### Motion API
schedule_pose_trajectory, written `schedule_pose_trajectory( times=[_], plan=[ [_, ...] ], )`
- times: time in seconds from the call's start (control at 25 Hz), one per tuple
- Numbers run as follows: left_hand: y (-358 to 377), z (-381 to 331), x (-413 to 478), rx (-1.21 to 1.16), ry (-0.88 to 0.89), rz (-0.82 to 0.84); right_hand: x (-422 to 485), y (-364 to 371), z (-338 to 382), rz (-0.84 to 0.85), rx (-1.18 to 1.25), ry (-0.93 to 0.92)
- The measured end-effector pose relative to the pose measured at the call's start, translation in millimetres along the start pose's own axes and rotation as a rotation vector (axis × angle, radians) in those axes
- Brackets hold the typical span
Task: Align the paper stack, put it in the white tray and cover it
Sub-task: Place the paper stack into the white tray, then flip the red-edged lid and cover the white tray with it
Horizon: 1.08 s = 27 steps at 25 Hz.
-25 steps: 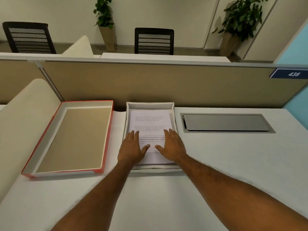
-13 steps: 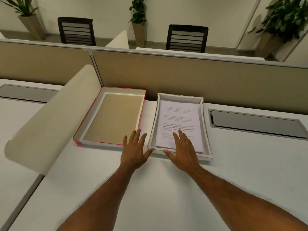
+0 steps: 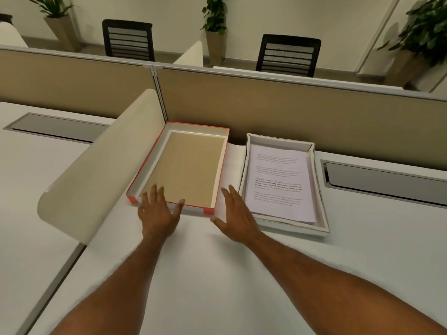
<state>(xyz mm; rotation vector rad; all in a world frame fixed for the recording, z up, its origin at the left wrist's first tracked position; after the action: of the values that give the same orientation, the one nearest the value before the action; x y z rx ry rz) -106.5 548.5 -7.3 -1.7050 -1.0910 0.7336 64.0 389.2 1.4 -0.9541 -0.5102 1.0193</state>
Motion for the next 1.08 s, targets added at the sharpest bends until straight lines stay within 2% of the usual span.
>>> schedule_pose_trajectory(
  times=[0.2,0.4,0.52,0.68,0.84,1.08],
  plan=[
    [-3,51,15,-0.3,-0.309,-0.034,36,11,22,0.048,0.371,0.174],
    [10,73,30,-0.504,-0.375,-0.011,51,36,4,0.155,0.553,0.422],
    [12,83,35,-0.613,-0.437,-0.063,54,40,-3,0.083,0.592,0.416],
    [3,81,31,-0.747,-0.401,-0.208,56,39,-1,0.024,0.608,0.342],
    [-4,55,36,-1.064,-0.273,-0.225,54,33,-3,0.018,0.696,0.357],
    [-24,22,30,-1.452,-0.294,-0.224,38,5,5,0.031,0.866,0.305]
  ],
)
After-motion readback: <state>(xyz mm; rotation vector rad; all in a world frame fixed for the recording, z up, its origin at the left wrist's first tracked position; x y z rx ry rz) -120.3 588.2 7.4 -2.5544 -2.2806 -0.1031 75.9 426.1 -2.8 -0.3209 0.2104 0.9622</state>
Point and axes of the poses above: each hand's wrist, its own x-axis towards the middle knuckle, its own y-axis out of the palm, z = x × y, the point moved 9 cm from there along x, towards the middle knuckle, and after that the axes turned 2 degrees about -x, right-handed, at the moved point
